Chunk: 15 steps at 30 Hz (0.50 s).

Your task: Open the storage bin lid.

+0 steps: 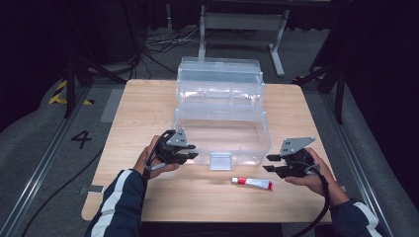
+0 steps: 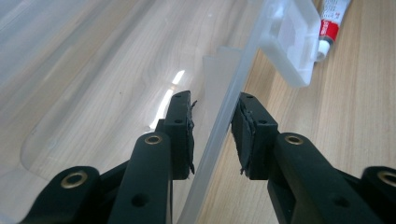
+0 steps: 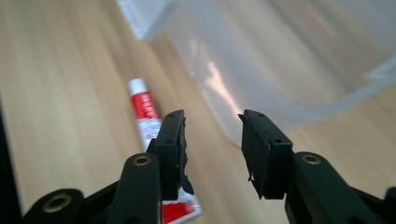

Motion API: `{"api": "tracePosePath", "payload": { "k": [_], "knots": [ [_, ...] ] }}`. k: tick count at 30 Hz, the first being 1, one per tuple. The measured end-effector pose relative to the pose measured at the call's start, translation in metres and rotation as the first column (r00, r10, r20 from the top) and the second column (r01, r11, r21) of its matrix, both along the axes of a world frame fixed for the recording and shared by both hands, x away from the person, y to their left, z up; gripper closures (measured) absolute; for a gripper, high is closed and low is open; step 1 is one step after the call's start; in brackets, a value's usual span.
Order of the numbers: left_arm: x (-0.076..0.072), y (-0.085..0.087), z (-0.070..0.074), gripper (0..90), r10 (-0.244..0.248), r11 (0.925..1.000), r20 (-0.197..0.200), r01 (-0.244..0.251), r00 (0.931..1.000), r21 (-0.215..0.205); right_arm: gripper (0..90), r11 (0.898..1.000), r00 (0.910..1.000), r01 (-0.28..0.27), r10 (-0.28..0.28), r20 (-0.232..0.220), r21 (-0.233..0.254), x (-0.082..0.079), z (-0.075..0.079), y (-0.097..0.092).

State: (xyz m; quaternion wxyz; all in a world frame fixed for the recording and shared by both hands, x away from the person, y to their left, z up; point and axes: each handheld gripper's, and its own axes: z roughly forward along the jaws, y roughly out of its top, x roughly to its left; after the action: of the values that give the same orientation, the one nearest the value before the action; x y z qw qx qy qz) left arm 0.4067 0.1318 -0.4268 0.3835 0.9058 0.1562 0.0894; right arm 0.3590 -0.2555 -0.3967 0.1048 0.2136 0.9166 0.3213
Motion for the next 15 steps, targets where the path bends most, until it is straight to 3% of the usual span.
{"api": "tracePosePath", "payload": {
  "k": [3,5,6,9,11,13,15],
  "knots": [
    [0.0,0.0,0.0,69.3,0.001,1.0,-0.006,-0.001,1.0,-0.006,59.5,0.999,0.9992,-0.036,0.036,-0.015,-0.039,-0.004,-0.005,0.008],
    [0.0,0.0,0.0,69.2,0.004,0.9999,-0.012,-0.004,0.9999,-0.01,55.9,0.995,0.9919,-0.093,0.088,-0.092,-0.047,-0.008,-0.012,0.018],
    [0.0,0.0,0.0,68.9,0.004,0.9999,-0.012,-0.004,0.9999,-0.01,55.9,0.995,0.9919,-0.093,0.088,-0.092,-0.047,-0.008,-0.012,0.018],
    [0.0,-0.001,0.0,68.2,0.009,0.9999,-0.007,-0.009,0.9999,0.006,53.2,0.985,0.9873,-0.127,0.115,-0.11,-0.113,-0.009,-0.018,0.029],
    [0.0,-0.001,0.001,68.4,0.009,0.9999,-0.009,-0.009,0.9999,0.008,52.3,0.981,0.9804,-0.158,0.143,-0.136,-0.112,-0.009,-0.022,0.034],
    [0.0,0.0,0.0,68.7,0.0,1.0,-0.007,0.0,1.0,0.006,52.1,0.967,0.9773,-0.181,0.157,-0.142,-0.177,-0.008,-0.026,0.039],
    [0.001,0.0,0.0,69.0,0.002,1.0,-0.009,-0.002,1.0,-0.004,52.7,0.967,0.9752,-0.186,0.161,-0.152,-0.175,-0.007,-0.028,0.04]
  ]
}}
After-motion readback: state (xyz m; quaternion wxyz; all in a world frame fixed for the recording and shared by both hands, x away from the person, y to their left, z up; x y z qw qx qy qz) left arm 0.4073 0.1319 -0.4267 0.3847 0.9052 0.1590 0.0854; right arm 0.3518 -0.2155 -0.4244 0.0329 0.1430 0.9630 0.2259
